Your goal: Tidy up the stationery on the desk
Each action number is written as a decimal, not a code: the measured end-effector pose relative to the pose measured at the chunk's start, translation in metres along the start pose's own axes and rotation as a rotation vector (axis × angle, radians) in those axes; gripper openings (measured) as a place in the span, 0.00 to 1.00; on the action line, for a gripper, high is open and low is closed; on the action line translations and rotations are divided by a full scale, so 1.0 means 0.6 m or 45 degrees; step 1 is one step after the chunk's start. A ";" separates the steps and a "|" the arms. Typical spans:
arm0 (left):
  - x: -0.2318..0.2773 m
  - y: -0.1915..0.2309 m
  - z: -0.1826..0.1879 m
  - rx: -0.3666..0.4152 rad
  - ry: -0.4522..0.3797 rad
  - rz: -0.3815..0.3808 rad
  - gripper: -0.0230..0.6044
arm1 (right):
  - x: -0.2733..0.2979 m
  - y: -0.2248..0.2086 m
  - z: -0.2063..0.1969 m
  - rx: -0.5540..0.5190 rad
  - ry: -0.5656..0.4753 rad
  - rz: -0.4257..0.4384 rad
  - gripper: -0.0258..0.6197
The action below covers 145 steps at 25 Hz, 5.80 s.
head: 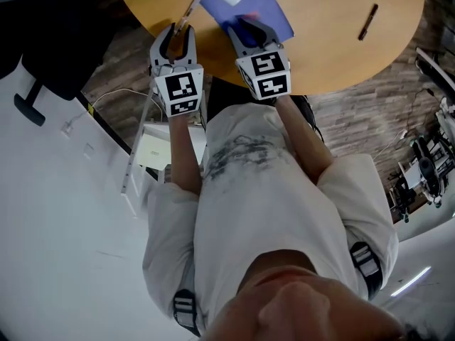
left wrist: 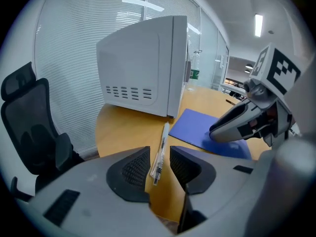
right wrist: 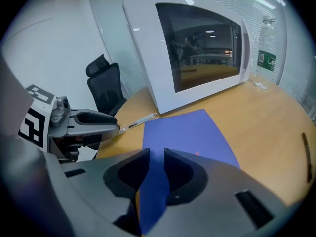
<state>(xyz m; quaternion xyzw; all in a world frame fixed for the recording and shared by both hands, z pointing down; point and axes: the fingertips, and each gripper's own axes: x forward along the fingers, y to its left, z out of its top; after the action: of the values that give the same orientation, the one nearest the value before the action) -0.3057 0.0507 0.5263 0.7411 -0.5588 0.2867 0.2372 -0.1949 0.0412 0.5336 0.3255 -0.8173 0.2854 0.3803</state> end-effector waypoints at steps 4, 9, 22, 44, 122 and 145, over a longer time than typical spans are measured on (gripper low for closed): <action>0.013 0.002 -0.021 0.001 0.054 -0.003 0.22 | -0.001 0.000 0.002 0.001 -0.005 -0.003 0.27; 0.019 0.003 -0.041 -0.015 0.112 -0.022 0.20 | -0.008 -0.001 -0.002 0.015 -0.021 -0.017 0.26; 0.004 -0.034 -0.036 -0.055 0.081 -0.018 0.13 | -0.043 -0.020 -0.025 0.035 -0.064 -0.043 0.26; 0.019 -0.265 0.073 -0.056 0.018 -0.121 0.13 | -0.179 -0.182 -0.086 0.096 -0.155 -0.120 0.26; 0.294 -0.729 0.220 -0.041 0.189 -0.397 0.19 | -0.362 -0.652 -0.190 0.262 -0.203 -0.325 0.26; 0.113 -0.462 0.166 -0.137 0.038 -0.202 0.05 | -0.260 -0.364 -0.076 -0.030 -0.222 -0.134 0.14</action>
<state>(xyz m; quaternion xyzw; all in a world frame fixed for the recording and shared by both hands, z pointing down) -0.0082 0.0099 0.4925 0.7649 -0.5092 0.2477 0.3070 0.0660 -0.0138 0.4805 0.3871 -0.8323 0.2261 0.3261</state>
